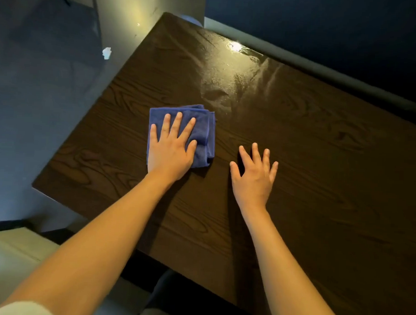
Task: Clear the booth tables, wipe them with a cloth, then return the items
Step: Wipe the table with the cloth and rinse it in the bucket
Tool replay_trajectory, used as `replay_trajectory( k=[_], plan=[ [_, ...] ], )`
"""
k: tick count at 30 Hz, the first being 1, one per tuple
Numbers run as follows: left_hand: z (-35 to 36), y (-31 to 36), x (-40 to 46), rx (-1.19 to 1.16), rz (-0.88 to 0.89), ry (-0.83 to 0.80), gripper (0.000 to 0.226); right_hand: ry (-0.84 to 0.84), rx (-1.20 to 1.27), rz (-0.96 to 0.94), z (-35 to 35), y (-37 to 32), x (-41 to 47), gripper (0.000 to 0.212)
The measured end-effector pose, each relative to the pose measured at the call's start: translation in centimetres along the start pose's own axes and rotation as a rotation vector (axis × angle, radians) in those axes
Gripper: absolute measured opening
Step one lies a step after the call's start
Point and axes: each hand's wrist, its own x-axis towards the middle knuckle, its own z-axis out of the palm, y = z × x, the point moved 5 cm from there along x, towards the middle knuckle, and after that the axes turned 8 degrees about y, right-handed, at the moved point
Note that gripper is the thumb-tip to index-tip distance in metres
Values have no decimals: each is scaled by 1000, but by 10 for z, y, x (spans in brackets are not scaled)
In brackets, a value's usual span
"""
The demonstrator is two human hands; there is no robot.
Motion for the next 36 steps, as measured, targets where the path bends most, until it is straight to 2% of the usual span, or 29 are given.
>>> replay_trajectory(
  k=[5,10,15,20,29,32,36],
  plan=[
    [-3,-14,12,11,35,-15,62,35,-11,9,6,-21,18,50],
    [0,-32,-39,5,75,-10,65,28,-16,32,11,-35,23,49],
    [0,-65,-97,39,97,28,65,-1,-12,-22,18,-65,20,49],
    [-3,-96,-92,54,124,24,65,-41,-15,-82,25,-88,14,49],
    [-20,-197,-42,10,-151,37,65,-130,18,-208,42,-151,-5,49],
    [-21,-214,-59,10,-245,75,59,-175,6,-252,45,-170,-15,51],
    [-21,-221,-95,-18,-462,91,61,-232,12,-297,50,-182,-34,52]
  ],
)
